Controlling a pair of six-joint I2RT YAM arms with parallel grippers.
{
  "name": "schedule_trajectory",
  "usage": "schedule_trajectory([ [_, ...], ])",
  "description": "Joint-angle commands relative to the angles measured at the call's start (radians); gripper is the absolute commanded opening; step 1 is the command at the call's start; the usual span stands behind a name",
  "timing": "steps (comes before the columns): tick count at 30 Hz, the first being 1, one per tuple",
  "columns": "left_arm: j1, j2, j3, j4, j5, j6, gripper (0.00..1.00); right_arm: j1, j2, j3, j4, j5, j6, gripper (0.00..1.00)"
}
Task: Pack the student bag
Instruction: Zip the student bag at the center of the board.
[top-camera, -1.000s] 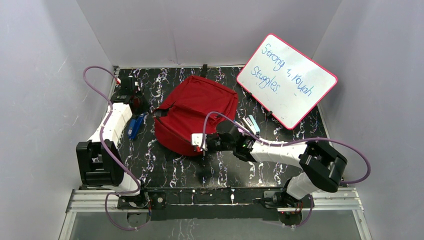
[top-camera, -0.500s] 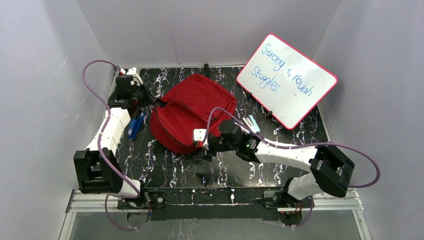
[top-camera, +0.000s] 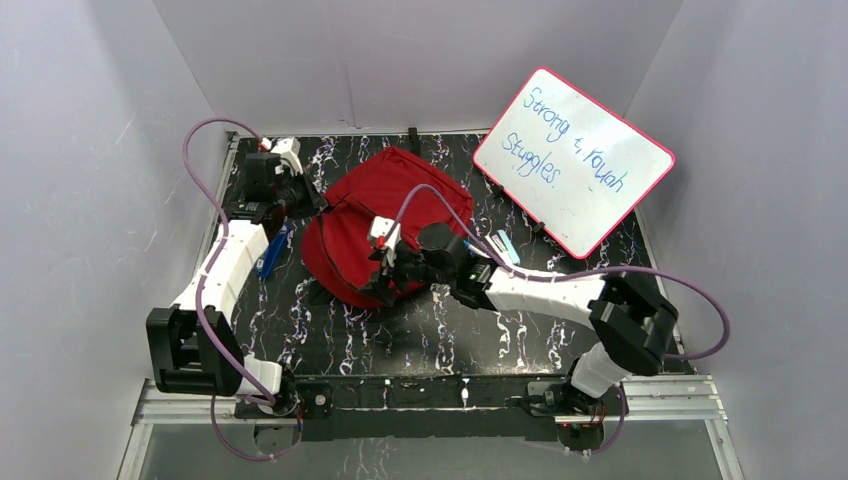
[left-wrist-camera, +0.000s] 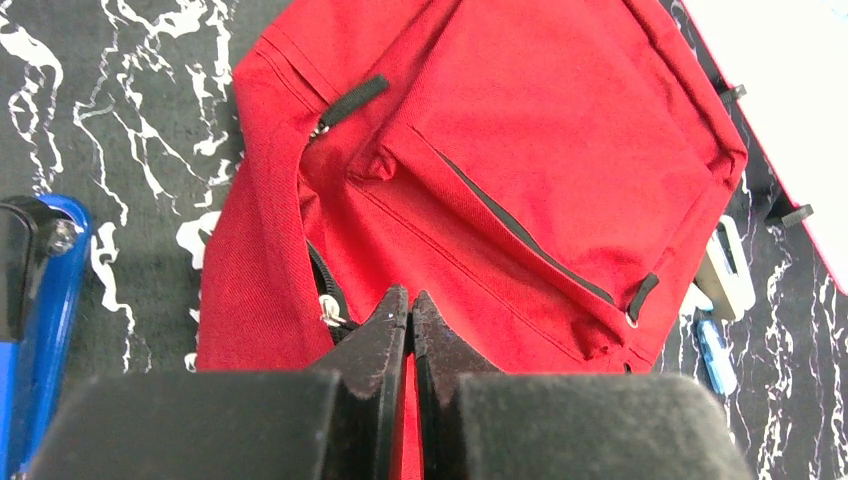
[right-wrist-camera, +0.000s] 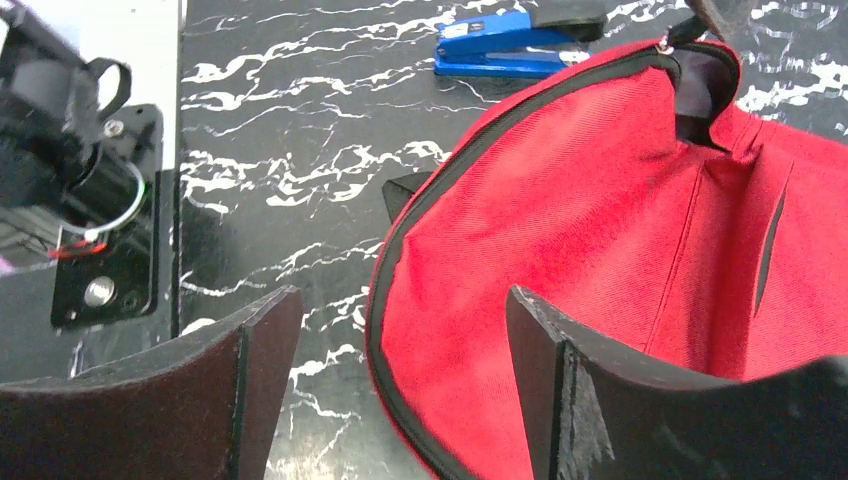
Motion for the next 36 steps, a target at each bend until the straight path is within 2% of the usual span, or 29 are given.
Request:
schedule_trajectory([
  [1,-0.028,-0.063,0.04,-0.057,0.012,-0.023,0.0,0.017,0.085,0.109,0.085,0.099,0.166,0.83],
  [13,-0.04,-0.194,0.033,-0.23,-0.005,-0.077,0.0,0.142,0.293,0.328,0.004,0.45,0.243,0.87],
  [21,-0.045,-0.261,0.009,-0.285,0.022,-0.095,0.0,0.188,0.343,0.358,-0.059,0.633,0.144,0.8],
  [25,-0.048,-0.289,-0.004,-0.301,0.04,-0.105,0.0,0.204,0.321,0.324,-0.061,0.64,0.122,0.65],
  [27,-0.051,-0.301,-0.013,-0.306,0.047,-0.11,0.0,0.206,0.305,0.295,-0.06,0.635,0.122,0.5],
  [28,-0.054,-0.305,-0.02,-0.307,0.049,-0.111,0.0,0.207,0.281,0.265,-0.058,0.605,0.122,0.31],
  [31,-0.057,-0.298,-0.023,-0.309,0.049,-0.105,0.0,0.211,0.241,0.215,-0.039,0.523,0.094,0.08],
  [33,-0.062,-0.284,-0.021,-0.306,0.051,-0.102,0.0,0.216,0.212,0.171,-0.007,0.443,0.081,0.01],
  [36,-0.084,-0.249,-0.015,-0.295,0.048,-0.094,0.0,0.224,0.175,0.101,0.054,0.349,0.079,0.0],
])
